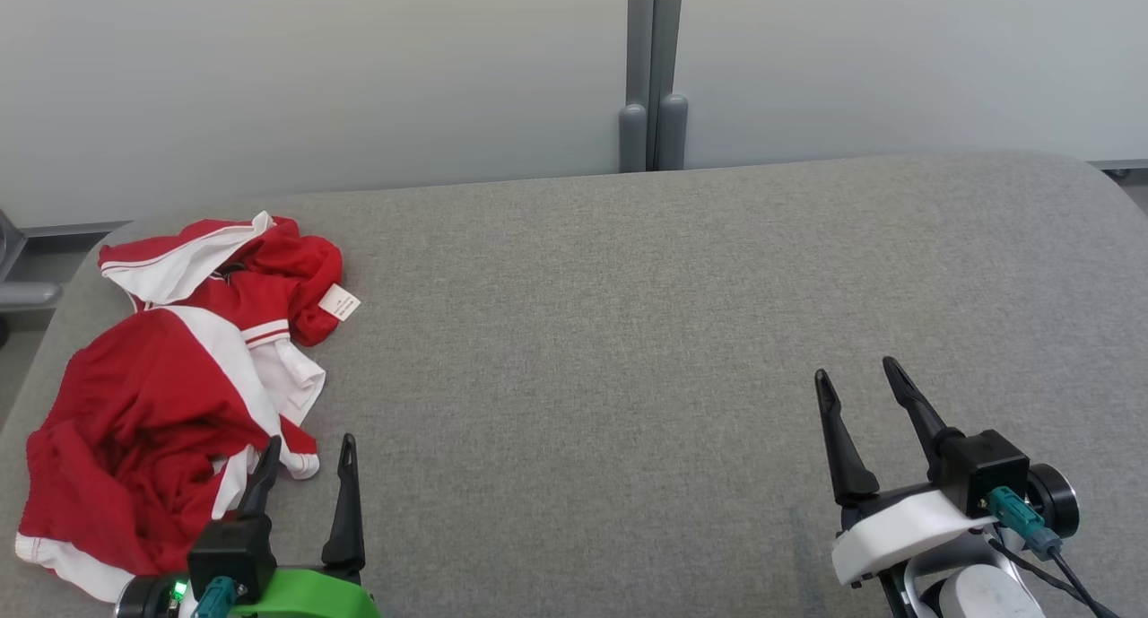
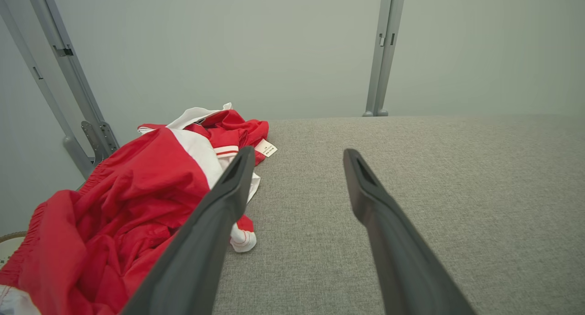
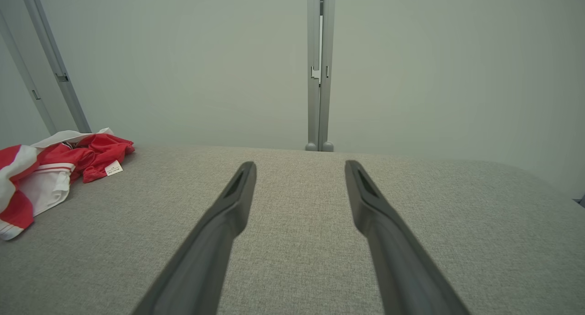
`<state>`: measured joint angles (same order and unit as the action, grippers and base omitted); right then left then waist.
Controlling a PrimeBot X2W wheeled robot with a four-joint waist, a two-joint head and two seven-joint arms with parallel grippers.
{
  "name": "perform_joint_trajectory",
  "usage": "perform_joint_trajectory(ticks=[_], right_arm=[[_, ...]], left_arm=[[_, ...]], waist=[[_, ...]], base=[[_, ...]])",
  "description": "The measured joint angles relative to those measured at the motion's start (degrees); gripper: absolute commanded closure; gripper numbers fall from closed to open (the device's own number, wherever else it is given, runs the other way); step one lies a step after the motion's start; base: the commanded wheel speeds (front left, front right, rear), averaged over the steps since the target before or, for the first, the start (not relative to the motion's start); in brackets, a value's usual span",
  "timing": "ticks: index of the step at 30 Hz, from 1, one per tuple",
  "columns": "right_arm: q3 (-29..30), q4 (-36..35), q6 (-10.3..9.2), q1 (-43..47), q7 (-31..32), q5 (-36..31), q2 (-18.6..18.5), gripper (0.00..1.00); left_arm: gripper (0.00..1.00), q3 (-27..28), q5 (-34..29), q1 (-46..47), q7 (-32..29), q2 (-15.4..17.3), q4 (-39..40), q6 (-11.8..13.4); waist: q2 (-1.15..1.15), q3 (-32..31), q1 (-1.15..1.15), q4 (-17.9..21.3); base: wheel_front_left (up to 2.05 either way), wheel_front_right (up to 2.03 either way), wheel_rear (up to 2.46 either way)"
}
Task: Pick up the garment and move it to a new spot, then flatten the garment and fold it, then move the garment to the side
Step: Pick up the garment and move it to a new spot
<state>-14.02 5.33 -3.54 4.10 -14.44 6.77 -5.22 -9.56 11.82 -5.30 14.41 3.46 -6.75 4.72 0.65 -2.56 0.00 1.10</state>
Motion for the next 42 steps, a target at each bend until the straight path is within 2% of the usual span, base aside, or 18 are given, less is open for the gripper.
perform_joint_trajectory(ticks=[11, 16, 28, 42], right_arm=[[0.8, 0.0, -0.01, 0.0, 0.0, 0.0, 0.0, 0.00], [1.1, -0.3, -0.01, 0.0, 0.0, 0.0, 0.1, 0.00], [0.3, -0.3, 0.94, 0.0, 0.0, 0.2, 0.8, 0.00], [-0.3, -0.2, 1.05, 0.1, 0.0, 0.2, 1.4, 0.00]], left_arm=[[0.00, -0.2, -0.3, 0.1, 0.0, -0.1, -0.1, -0.2], [0.00, -0.4, -0.7, 0.3, 0.0, -0.1, -0.1, -0.2], [0.00, -0.2, -1.5, 0.3, 0.0, -0.1, -0.1, -0.2], [0.00, -0.1, -1.4, 0.3, 0.0, -0.2, -0.3, -0.6]], waist=[[0.00, 0.1, 0.00, -1.7], [0.00, 0.1, 0.00, -3.9], [0.00, 0.0, 0.00, -12.2], [0.00, -0.1, 0.00, -23.4]], base=[[0.00, 0.00, 0.00], [0.00, 0.00, 0.00], [0.00, 0.00, 0.00], [0.00, 0.00, 0.00]])
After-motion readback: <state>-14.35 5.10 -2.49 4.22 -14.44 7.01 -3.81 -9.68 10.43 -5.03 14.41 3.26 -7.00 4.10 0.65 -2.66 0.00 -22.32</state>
